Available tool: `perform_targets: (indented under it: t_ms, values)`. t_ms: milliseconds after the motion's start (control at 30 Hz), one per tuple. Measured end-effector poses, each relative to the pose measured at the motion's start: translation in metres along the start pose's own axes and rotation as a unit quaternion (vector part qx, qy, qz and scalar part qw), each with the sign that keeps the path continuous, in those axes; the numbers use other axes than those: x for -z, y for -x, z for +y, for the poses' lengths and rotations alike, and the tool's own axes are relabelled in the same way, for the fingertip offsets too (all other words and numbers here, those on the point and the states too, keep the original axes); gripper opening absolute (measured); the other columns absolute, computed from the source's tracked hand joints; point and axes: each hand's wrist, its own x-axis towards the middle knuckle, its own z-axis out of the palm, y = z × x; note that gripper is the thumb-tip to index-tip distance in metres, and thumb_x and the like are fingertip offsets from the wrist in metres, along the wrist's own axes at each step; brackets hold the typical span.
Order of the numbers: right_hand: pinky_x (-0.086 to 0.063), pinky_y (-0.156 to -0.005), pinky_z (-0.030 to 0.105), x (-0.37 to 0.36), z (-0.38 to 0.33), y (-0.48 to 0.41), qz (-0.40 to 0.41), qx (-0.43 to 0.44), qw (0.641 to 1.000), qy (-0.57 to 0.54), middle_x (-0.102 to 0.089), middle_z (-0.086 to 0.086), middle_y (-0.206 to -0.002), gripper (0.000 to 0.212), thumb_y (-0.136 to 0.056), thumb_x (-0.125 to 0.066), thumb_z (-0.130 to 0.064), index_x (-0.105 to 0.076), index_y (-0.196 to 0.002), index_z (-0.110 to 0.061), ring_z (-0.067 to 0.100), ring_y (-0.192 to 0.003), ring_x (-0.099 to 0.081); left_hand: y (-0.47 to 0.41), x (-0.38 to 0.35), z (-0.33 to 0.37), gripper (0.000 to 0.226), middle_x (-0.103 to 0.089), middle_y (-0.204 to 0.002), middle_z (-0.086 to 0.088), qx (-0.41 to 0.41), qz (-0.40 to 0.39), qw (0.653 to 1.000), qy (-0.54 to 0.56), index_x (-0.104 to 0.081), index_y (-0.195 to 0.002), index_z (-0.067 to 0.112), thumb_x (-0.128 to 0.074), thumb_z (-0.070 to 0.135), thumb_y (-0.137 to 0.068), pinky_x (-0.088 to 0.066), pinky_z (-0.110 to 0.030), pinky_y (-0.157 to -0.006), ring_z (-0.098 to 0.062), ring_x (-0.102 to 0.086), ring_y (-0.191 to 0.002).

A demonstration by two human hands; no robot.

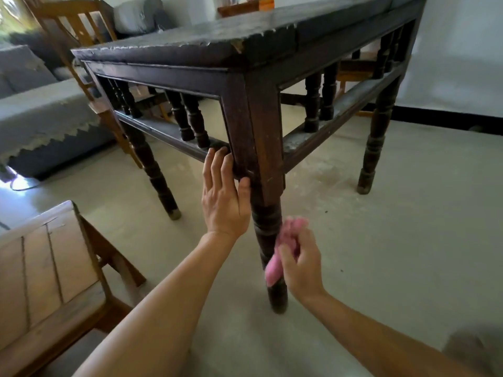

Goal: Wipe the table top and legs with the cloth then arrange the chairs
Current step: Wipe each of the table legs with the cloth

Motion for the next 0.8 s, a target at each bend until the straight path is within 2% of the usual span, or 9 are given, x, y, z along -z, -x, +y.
perform_targets:
  t_ms: [100, 167, 267, 400, 500, 533, 600, 667, 800]
  values:
    - [-0.042, -0.066, 0.02, 0.015, 0.043, 0.026, -0.116, -0.006, 0.985, 0.131, -0.053, -0.013, -0.085, 0.03, -0.08, -0.074, -0.016, -0.056, -0.07, -0.037, 0.004, -0.07, -0.058, 0.001, -0.003, 0.0, 0.059, -0.04, -0.144, -0.012, -0.013, 0.016, 1.0, 0.004, -0.042, -0.134, 0.006, -0.019, 0.048, -0.1, -0.027, -0.04, -0.115, -0.028, -0.024, -0.142]
    - [-0.042, -0.064, 0.023, 0.024, 0.053, 0.003, -0.044, -0.027, 0.99, 0.129, -0.056, -0.008, -0.077, 0.02, -0.086, -0.072, -0.023, -0.058, -0.071, -0.026, 0.006, -0.067, -0.057, 0.001, -0.005, -0.002, 0.059, -0.04, -0.144, -0.013, -0.023, 0.024, 0.999, 0.003, -0.041, -0.135, 0.005, -0.019, 0.047, -0.1, -0.025, -0.039, -0.116, -0.029, -0.025, -0.141]
    - [-0.049, -0.073, 0.018, 0.025, 0.018, -0.044, 0.077, 0.018, 0.997, -0.01, -0.062, -0.006, -0.088, 0.005, -0.092, -0.064, -0.016, -0.06, -0.092, -0.02, 0.002, -0.08, -0.06, 0.003, -0.008, -0.006, 0.06, -0.04, -0.144, -0.016, -0.031, 0.042, 0.999, 0.013, -0.04, -0.136, 0.004, -0.019, 0.047, -0.101, -0.025, -0.042, -0.116, -0.031, -0.026, -0.141]
    - [-0.051, -0.075, 0.016, -0.009, 0.004, -0.015, 0.089, 0.032, 0.99, -0.108, -0.061, -0.012, -0.097, 0.024, -0.086, -0.061, -0.008, -0.057, -0.097, -0.028, 0.003, -0.087, -0.061, 0.014, -0.017, -0.007, 0.058, -0.029, -0.152, -0.018, -0.027, 0.062, 0.997, 0.035, -0.031, -0.144, 0.003, -0.026, 0.042, -0.101, -0.026, -0.05, -0.115, -0.031, -0.023, -0.143]
    - [-0.048, -0.068, 0.019, -0.031, 0.06, 0.056, -0.045, 0.042, 0.998, 0.019, -0.058, -0.016, -0.087, 0.02, -0.083, -0.065, -0.016, -0.053, -0.08, -0.032, 0.002, -0.078, -0.06, 0.048, -0.021, -0.013, 0.055, -0.024, -0.155, -0.012, 0.02, 0.009, 0.997, 0.076, -0.025, -0.147, 0.015, -0.035, 0.04, -0.1, -0.033, -0.053, -0.11, -0.026, -0.025, -0.143]
    - [-0.047, -0.066, 0.021, -0.03, 0.077, 0.064, -0.043, 0.023, 0.998, 0.05, -0.059, -0.014, -0.082, 0.02, -0.083, -0.067, -0.018, -0.053, -0.076, -0.03, 0.002, -0.073, -0.059, 0.062, -0.021, -0.016, 0.053, -0.027, -0.153, -0.009, 0.029, -0.025, 0.995, 0.087, -0.026, -0.146, 0.019, -0.035, 0.042, -0.099, -0.037, -0.054, -0.106, -0.025, -0.03, -0.14]
    - [-0.05, -0.066, 0.029, -0.022, 0.087, 0.046, 0.053, -0.063, 0.996, 0.022, -0.06, -0.008, -0.075, 0.019, -0.082, -0.07, -0.019, -0.055, -0.075, -0.028, 0.005, -0.068, -0.059, 0.086, -0.02, -0.021, 0.054, -0.038, -0.146, -0.005, 0.03, -0.091, 0.992, 0.088, -0.028, -0.145, 0.02, -0.036, 0.045, -0.098, -0.045, -0.053, -0.097, -0.022, -0.044, -0.129]
    - [-0.051, -0.071, 0.028, -0.011, 0.068, 0.01, 0.145, -0.076, 0.986, -0.025, -0.06, -0.005, -0.08, 0.015, -0.088, -0.067, -0.019, -0.057, -0.081, -0.027, 0.002, -0.07, -0.059, 0.098, -0.02, -0.023, 0.059, -0.048, -0.14, -0.005, 0.024, -0.134, 0.987, 0.082, -0.025, -0.147, 0.018, -0.037, 0.048, -0.097, -0.049, -0.049, -0.093, -0.019, -0.053, -0.118]
    - [-0.052, -0.067, 0.016, -0.02, 0.036, -0.001, 0.116, 0.023, 0.99, -0.072, -0.061, -0.002, -0.093, 0.004, -0.097, -0.056, -0.016, -0.059, -0.099, -0.017, -0.002, -0.073, -0.063, 0.095, -0.025, -0.023, 0.06, -0.061, -0.124, -0.011, 0.004, -0.13, 0.988, 0.084, -0.022, -0.146, 0.015, -0.045, 0.039, -0.097, -0.055, -0.049, -0.08, -0.023, -0.064, -0.097]
